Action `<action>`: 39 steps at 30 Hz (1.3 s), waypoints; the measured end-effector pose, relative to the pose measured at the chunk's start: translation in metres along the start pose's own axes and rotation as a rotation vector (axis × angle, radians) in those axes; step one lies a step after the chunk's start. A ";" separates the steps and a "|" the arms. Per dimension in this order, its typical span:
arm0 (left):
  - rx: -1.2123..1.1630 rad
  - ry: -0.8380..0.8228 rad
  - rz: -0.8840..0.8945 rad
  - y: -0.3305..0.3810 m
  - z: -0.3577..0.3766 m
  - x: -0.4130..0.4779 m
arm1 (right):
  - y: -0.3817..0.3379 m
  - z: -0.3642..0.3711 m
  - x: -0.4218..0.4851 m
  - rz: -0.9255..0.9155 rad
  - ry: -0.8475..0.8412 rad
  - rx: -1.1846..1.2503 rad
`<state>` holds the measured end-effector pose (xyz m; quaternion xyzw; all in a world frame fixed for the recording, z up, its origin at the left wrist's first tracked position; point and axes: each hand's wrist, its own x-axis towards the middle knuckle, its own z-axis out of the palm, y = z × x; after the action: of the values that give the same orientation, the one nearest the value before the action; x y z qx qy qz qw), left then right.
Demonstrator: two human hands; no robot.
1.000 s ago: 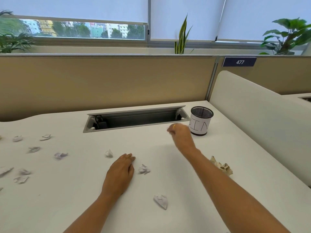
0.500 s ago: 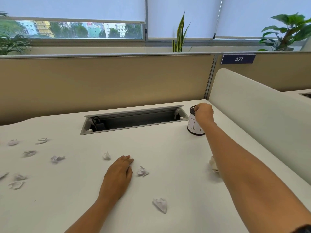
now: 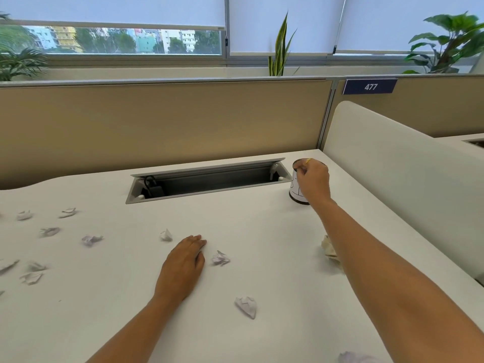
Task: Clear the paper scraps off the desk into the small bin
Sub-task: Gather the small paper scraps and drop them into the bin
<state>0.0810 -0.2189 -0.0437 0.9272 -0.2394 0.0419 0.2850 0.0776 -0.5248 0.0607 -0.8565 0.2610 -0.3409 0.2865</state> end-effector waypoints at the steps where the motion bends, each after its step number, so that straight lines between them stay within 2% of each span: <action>1: 0.004 -0.001 -0.004 0.001 0.000 -0.001 | -0.001 0.001 -0.011 -0.035 -0.013 0.010; 4: 0.010 0.005 -0.018 0.003 -0.001 -0.007 | 0.007 0.005 -0.050 -0.148 -0.126 0.011; 10: -0.104 -0.054 -0.044 0.012 -0.004 -0.028 | 0.038 0.009 -0.108 -0.256 -0.629 -0.206; 12: -0.153 -0.110 -0.005 0.017 -0.005 -0.036 | 0.047 0.007 -0.118 -0.272 -0.724 -0.265; 16: -0.111 -0.267 0.112 0.031 -0.004 -0.049 | 0.060 0.006 -0.135 -0.321 -0.679 -0.261; 20: -0.032 -0.331 0.174 0.041 0.000 -0.057 | 0.062 0.008 -0.140 -0.338 -0.598 -0.261; 34: 0.006 -0.247 0.254 0.059 0.003 -0.058 | 0.063 0.007 -0.138 -0.324 -0.584 -0.235; 37: 0.051 -0.328 0.264 0.062 -0.003 -0.053 | 0.063 0.007 -0.138 -0.319 -0.589 -0.241; 39: 0.076 -0.462 0.246 0.063 -0.010 -0.047 | 0.063 0.007 -0.138 -0.318 -0.588 -0.239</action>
<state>0.0102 -0.2392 -0.0131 0.8862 -0.4072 -0.1277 0.1805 -0.0205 -0.4777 -0.0456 -0.9754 0.0687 -0.0874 0.1904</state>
